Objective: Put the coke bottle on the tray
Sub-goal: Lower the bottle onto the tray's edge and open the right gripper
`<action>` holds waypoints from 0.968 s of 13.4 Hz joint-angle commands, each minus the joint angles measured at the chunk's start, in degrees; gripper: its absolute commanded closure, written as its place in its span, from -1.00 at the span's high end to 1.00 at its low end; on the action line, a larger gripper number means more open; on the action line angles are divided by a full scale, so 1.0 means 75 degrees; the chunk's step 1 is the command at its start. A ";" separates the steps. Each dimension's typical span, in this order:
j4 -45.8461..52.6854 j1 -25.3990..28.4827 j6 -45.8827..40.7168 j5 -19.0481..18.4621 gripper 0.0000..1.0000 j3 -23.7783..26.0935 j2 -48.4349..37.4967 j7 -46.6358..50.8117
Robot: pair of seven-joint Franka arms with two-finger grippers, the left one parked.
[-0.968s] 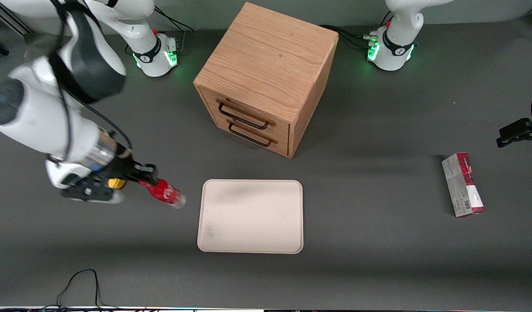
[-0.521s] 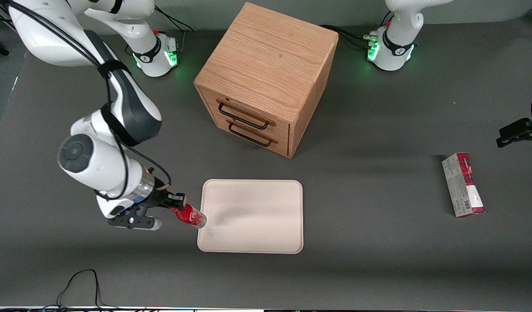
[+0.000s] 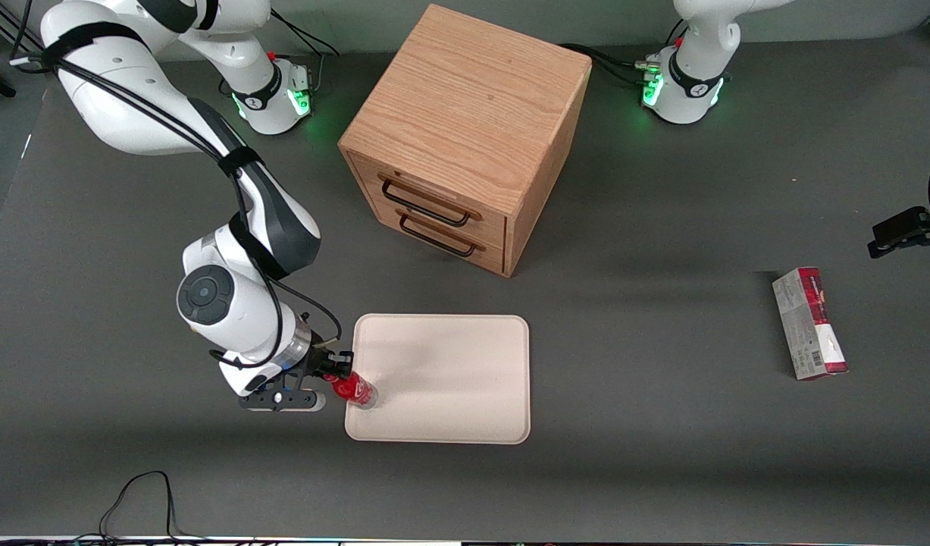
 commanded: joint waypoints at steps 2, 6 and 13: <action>0.0126 0.0023 0.0166 -0.0286 0.64 0.0055 0.0105 0.0356; 0.0126 0.0047 0.0248 -0.0520 1.00 0.0067 0.0105 0.0849; 0.0138 -0.0305 -0.0871 -0.0497 1.00 0.0020 -0.0760 -0.0341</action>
